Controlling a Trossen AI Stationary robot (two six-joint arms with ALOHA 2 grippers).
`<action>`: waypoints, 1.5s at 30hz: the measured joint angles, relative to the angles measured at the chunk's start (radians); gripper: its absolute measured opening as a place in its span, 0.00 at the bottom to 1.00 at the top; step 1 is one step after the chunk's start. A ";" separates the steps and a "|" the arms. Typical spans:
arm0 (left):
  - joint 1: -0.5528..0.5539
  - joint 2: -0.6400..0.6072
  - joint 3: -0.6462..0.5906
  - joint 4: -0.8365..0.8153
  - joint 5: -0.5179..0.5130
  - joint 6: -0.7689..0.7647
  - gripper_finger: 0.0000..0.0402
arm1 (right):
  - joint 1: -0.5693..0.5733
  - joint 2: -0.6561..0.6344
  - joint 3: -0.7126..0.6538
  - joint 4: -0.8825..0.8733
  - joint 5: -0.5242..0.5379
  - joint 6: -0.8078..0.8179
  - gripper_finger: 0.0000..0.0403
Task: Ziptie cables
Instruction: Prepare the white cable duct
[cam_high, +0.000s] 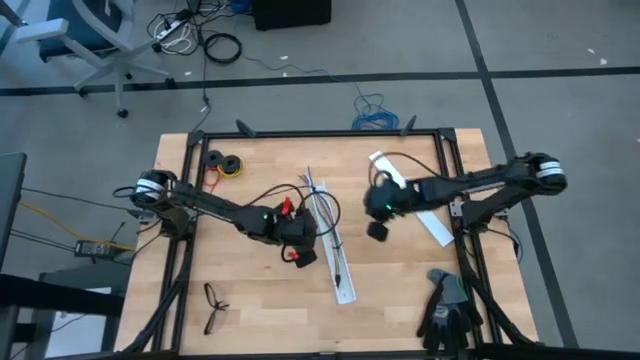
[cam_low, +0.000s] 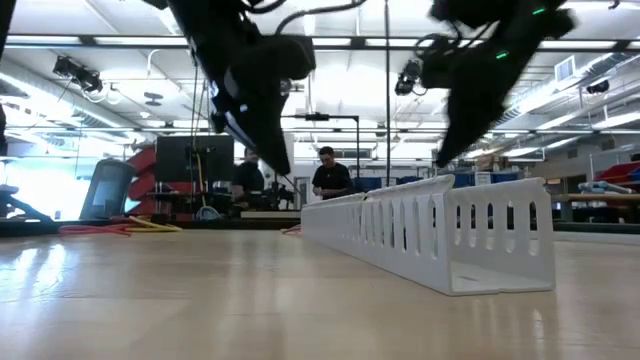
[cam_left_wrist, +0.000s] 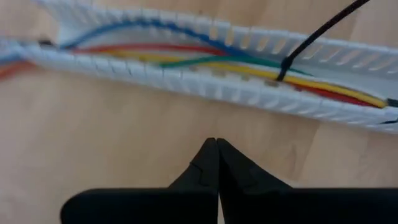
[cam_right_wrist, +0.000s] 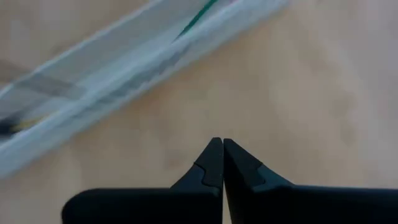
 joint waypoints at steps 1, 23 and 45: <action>0.010 -0.010 0.000 -0.001 0.000 0.034 0.00 | 0.032 -0.023 -0.020 -0.015 -0.001 0.048 0.00; 0.360 0.026 0.051 0.208 0.269 0.801 0.00 | 0.290 0.395 0.167 0.418 -0.052 0.231 0.00; 0.367 0.173 0.118 -0.018 0.260 1.121 0.00 | 0.288 0.659 0.455 0.170 -0.073 0.425 0.00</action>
